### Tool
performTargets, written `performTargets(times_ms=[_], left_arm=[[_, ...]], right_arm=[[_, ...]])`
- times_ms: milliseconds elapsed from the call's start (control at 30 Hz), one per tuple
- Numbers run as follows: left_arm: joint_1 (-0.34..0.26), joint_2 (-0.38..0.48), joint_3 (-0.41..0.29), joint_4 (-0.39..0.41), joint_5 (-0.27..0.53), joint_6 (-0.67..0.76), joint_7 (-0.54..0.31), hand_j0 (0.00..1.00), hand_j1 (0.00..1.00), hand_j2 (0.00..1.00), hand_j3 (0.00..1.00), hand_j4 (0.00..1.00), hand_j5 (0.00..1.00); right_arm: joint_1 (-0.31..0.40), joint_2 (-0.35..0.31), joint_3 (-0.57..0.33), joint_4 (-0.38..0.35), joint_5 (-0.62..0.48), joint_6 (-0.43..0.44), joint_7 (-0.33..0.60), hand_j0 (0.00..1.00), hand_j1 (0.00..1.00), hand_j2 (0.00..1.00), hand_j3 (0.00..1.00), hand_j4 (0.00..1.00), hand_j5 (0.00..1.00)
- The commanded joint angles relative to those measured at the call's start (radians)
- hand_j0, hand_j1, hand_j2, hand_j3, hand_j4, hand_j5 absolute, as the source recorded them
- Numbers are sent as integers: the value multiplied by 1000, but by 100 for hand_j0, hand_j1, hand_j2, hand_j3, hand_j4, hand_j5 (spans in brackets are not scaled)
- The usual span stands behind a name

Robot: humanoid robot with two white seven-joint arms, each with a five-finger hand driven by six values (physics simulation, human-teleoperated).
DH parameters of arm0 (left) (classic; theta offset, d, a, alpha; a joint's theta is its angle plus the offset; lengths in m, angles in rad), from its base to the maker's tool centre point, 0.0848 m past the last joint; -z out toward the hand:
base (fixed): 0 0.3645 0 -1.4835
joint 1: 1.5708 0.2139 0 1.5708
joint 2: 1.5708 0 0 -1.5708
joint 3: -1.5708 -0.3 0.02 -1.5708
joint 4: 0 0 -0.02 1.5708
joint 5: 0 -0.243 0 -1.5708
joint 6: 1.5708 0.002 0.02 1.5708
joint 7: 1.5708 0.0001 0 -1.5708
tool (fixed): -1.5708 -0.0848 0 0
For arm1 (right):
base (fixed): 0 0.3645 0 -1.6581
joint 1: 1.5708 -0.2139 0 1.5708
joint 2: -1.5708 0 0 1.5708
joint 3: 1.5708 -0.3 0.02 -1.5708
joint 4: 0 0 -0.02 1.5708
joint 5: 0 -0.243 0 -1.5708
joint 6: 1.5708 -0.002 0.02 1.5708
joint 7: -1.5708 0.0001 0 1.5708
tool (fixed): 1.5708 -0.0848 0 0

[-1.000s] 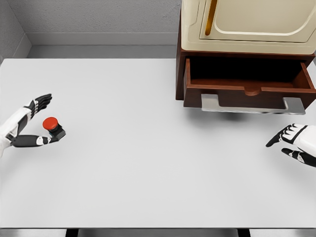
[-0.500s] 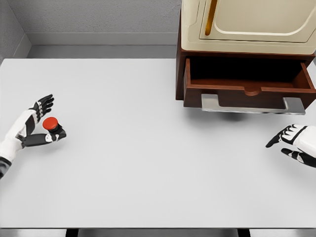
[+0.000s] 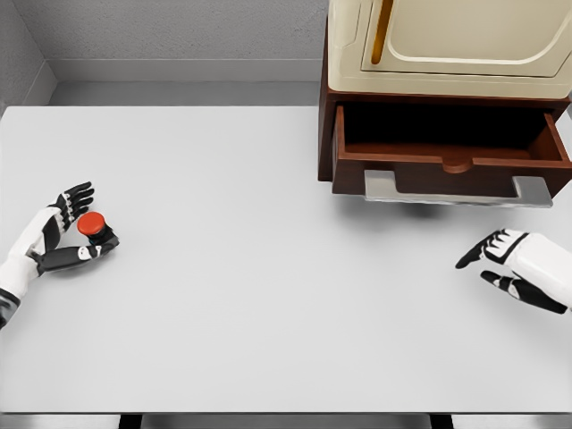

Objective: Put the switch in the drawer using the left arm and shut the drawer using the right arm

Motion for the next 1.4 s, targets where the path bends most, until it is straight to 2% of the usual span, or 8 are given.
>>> performTargets(times_ms=[0, 433, 600, 867, 967, 1067, 1300, 1367], left_arm=[[2, 3, 3, 9, -36, 11, 7, 85, 85, 85, 85, 85, 85], [14, 3, 3, -2, -36, 8, 7, 85, 85, 85, 85, 85, 85], [15, 1, 5, -36, -37, 8, 7, 87, 87, 87, 87, 87, 87], [34, 1, 11, -68, -36, 8, 7, 85, 85, 85, 85, 85, 85], [49, 1, 32, -87, -36, 8, 7, 70, 70, 70, 70, 70, 70], [51, 1, 32, -93, -36, 8, 9, 61, 61, 61, 61, 61, 61], [55, 0, 32, -94, -36, 7, 7, 60, 60, 60, 60, 60, 60], [55, 0, 34, -100, -36, 8, 7, 55, 55, 55, 55, 55, 55]], right_arm=[[0, 0, 9, 0, -6, 0, 0, 58, 58, 58, 58, 58, 58], [0, -25, 8, 0, -7, 0, -5, 62, 62, 62, 62, 62, 62], [12, -49, -35, 1, -7, 0, -7, 62, 62, 62, 62, 62, 62], [17, -55, -37, 4, -7, 0, -7, 62, 62, 62, 62, 62, 62], [17, -55, -35, 3, -7, 0, -5, 62, 62, 62, 62, 62, 62], [17, -55, -35, 3, -7, 0, -5, 62, 62, 62, 62, 62, 62], [18, -63, -35, 1, -14, 0, -3, 63, 63, 63, 63, 63, 63], [18, -62, -40, 1, -21, 0, -11, 70, 70, 70, 70, 70, 70]])
